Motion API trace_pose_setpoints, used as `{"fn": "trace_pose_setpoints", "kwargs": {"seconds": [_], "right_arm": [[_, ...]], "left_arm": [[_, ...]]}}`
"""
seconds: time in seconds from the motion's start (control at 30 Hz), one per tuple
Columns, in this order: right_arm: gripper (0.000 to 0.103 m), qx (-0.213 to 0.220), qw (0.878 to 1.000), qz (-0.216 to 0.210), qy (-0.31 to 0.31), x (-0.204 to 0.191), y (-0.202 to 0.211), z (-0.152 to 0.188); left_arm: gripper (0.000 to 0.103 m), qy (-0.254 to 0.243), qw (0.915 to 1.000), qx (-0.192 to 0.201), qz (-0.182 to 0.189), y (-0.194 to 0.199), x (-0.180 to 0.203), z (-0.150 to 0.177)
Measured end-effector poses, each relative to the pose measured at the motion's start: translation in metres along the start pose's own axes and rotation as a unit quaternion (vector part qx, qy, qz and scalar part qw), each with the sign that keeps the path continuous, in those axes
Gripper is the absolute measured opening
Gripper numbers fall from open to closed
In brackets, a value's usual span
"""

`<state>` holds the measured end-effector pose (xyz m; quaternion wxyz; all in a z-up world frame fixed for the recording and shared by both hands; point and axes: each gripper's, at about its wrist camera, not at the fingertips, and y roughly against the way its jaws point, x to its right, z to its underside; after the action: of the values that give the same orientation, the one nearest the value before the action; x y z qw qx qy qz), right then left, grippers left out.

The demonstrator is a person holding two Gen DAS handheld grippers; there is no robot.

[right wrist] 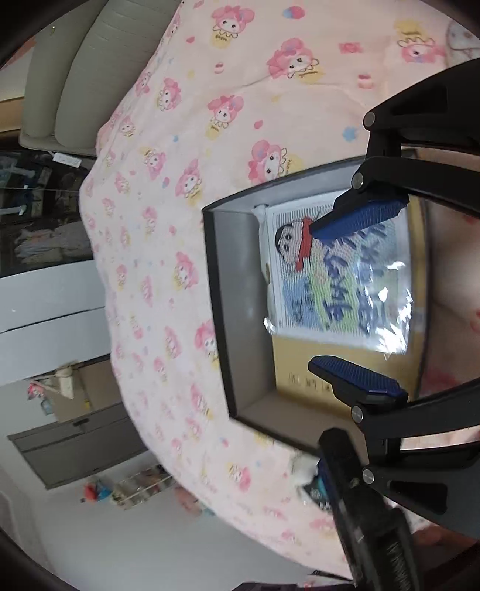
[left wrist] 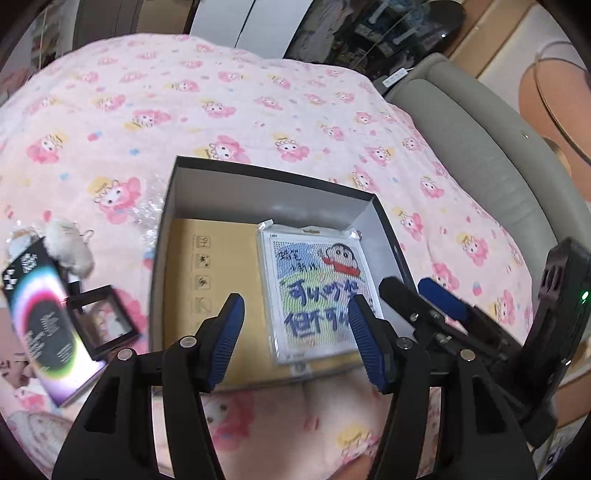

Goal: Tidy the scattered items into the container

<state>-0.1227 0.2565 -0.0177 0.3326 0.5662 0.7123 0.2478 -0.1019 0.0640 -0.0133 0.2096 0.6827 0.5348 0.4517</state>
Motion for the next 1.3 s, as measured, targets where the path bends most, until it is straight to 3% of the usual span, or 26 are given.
{"fn": "trace_pose_setpoints", "kwargs": {"seconds": [0.07,0.2,0.43,0.63,1.03,1.3], "right_arm": [[0.064,0.007,1.0,-0.012,0.002,-0.012,0.012,0.002],[0.064,0.022,0.999,-0.008,0.025,-0.041,0.025,0.011],[0.064,0.017,0.997,-0.036,0.059,-0.092,0.034,0.024],[0.063,0.012,0.992,-0.068,0.108,-0.14,0.04,0.037],[0.048,-0.031,0.977,-0.096,0.185,-0.218,0.01,0.054],[0.043,-0.083,0.971,-0.136,0.178,-0.245,-0.024,0.06]], "left_arm": [[0.06,-0.008,0.9999,0.008,-0.004,0.025,-0.002,0.008],[0.06,-0.011,0.9997,0.02,-0.01,0.036,-0.012,0.007],[0.06,-0.007,0.999,0.03,-0.031,0.076,-0.051,0.023],[0.06,0.022,0.9989,0.035,-0.021,0.096,-0.083,0.044],[0.058,0.08,0.9957,0.026,-0.039,0.111,-0.155,0.061],[0.056,0.106,0.9926,0.02,-0.055,0.107,-0.191,0.066]]}}
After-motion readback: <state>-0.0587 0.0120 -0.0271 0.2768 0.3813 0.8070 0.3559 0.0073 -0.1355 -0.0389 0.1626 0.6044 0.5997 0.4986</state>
